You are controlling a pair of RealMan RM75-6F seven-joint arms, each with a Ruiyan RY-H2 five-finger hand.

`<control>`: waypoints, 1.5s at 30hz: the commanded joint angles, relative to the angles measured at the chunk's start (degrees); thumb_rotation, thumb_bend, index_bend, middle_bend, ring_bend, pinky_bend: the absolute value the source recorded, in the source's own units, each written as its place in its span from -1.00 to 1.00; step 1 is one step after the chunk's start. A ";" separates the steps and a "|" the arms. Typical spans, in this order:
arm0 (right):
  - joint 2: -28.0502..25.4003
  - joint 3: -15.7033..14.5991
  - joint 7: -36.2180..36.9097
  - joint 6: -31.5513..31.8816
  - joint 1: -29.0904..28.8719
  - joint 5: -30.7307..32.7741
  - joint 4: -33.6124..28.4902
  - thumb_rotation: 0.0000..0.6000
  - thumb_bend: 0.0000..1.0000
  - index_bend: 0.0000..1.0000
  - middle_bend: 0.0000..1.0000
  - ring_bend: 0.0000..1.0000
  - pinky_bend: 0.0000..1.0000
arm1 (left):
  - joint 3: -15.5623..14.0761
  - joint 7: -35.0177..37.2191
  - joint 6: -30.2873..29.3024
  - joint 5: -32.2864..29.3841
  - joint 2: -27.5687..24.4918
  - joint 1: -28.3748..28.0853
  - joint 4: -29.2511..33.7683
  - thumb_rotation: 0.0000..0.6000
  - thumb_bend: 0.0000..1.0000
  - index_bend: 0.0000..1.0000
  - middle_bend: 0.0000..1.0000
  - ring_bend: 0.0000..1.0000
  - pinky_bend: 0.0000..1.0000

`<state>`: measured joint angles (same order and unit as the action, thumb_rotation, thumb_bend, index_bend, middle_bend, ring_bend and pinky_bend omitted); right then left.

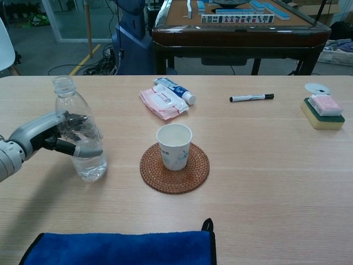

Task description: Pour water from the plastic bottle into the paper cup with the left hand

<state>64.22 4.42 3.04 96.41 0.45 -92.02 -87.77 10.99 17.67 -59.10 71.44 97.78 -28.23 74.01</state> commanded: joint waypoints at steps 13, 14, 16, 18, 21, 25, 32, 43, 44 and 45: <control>-0.13 0.00 0.43 0.19 0.10 -0.14 0.04 1.00 -0.83 -0.37 -0.16 -0.48 -0.18 | 2.27 -11.93 -0.85 -3.11 -1.20 -2.09 4.74 1.00 -0.77 0.37 0.53 -0.26 -0.38; -0.13 -0.01 0.42 0.17 0.09 -0.16 0.03 1.00 -0.83 -0.37 -0.16 -0.48 -0.18 | 2.60 -13.33 -0.69 -3.92 -1.36 -2.36 5.34 1.00 -0.77 0.37 0.53 -0.26 -0.38; -0.11 -0.03 0.35 0.09 0.05 -0.18 0.02 1.00 -0.83 -0.37 -0.16 -0.48 -0.18 | 3.39 -17.00 -0.62 -5.85 -1.55 -3.08 6.58 1.00 -0.76 0.37 0.54 -0.25 -0.38; -0.08 -0.07 0.28 0.01 0.02 -0.23 0.00 1.00 -0.83 -0.37 -0.16 -0.48 -0.18 | 3.94 -20.53 -0.64 -7.43 -1.58 -3.88 7.53 1.00 -0.77 0.38 0.54 -0.25 -0.38; -0.07 -0.07 0.24 -0.05 0.00 -0.21 0.00 1.00 -0.83 -0.37 -0.17 -0.48 -0.18 | 4.52 -27.65 -1.38 -9.66 -1.37 -5.48 8.82 1.00 -0.77 0.38 0.55 -0.25 -0.38; -0.13 -0.06 0.39 0.01 0.04 -0.20 0.00 1.00 -0.84 -0.37 -0.17 -0.49 -0.18 | 5.15 -34.89 -2.67 -12.01 -0.53 -7.29 9.54 1.00 -0.76 0.38 0.55 -0.25 -0.38; -0.34 0.05 0.97 0.28 0.15 -0.14 0.05 1.00 -0.84 -0.37 -0.17 -0.48 -0.18 | 6.66 -42.07 -3.96 -14.27 0.28 -10.44 10.00 1.00 -0.77 0.40 0.55 -0.24 -0.37; -0.59 0.08 1.67 0.01 0.06 0.00 0.13 1.00 -0.84 -0.37 -0.16 -0.49 -0.18 | 3.57 -54.80 -7.45 -13.49 1.28 -13.25 9.17 1.00 -0.77 0.42 0.56 -0.23 -0.37; -0.61 0.07 1.74 0.05 0.08 -0.03 0.14 1.00 -0.84 -0.37 -0.16 -0.48 -0.18 | 3.41 -55.57 -7.61 -13.56 1.36 -13.40 9.14 1.00 -0.77 0.42 0.55 -0.23 -0.37; -0.66 0.08 1.87 0.09 0.10 -0.03 0.13 1.00 -0.84 -0.37 -0.17 -0.48 -0.18 | 3.31 -56.44 -7.74 -13.80 1.49 -13.59 9.16 1.00 -0.77 0.42 0.55 -0.23 -0.37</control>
<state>63.57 4.50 4.89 96.48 0.54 -92.04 -87.64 14.86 -37.48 -66.29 57.76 98.98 -41.31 83.33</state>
